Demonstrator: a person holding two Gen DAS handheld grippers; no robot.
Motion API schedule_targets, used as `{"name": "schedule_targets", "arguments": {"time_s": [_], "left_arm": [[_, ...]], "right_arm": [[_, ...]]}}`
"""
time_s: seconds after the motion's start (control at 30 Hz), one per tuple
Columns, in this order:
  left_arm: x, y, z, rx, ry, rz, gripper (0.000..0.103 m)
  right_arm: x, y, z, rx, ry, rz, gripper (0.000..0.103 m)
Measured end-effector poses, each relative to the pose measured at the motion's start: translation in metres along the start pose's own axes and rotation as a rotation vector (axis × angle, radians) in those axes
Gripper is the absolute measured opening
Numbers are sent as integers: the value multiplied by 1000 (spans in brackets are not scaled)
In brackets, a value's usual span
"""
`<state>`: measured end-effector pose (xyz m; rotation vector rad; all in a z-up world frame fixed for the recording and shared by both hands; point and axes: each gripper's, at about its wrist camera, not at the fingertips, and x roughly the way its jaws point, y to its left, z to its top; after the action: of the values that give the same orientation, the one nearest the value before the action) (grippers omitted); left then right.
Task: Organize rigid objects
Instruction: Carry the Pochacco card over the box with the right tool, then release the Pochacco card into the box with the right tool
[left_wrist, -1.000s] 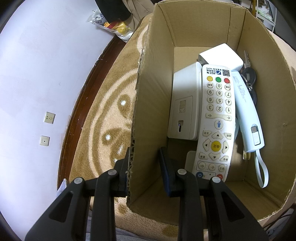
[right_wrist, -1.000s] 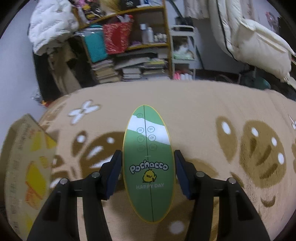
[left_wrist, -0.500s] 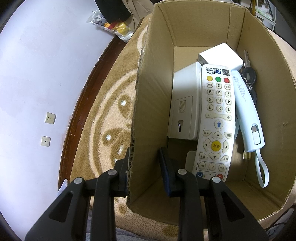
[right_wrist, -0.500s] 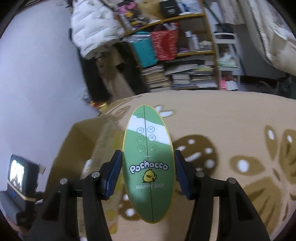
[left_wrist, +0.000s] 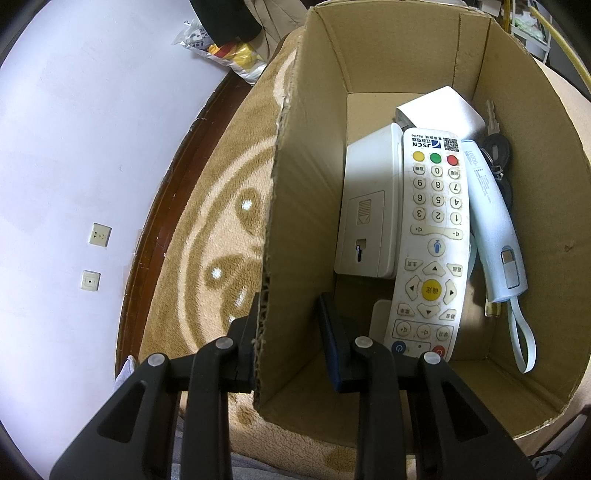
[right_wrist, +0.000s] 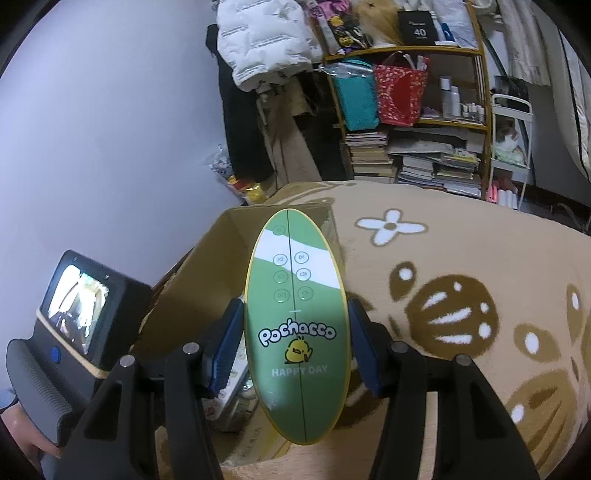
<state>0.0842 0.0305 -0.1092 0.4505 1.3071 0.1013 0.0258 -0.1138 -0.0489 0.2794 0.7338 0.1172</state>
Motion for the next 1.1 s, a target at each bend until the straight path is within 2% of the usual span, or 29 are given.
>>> {"name": "schedule_targets", "arguments": {"time_s": [0.53,0.73,0.87,0.97,1.1], "left_arm": [[-10,5,-9,-20,-17,-8,27],[-15,10,-13,-35,-51,-26,27],[-20,14,-16,-47,-77,-48,27],[-28,17,-21,-62,-110,-69,27],[-45,23,-32,-90,-191,-98,27]], "right_arm": [[9,19,-11,-60,42,7,59],[3,20,-12,-57,41,-2,60],[-11,16,-15,-32,28,-35,70],[-20,11,-17,-25,26,-61,73],[-34,5,-23,-19,20,-103,80]]}}
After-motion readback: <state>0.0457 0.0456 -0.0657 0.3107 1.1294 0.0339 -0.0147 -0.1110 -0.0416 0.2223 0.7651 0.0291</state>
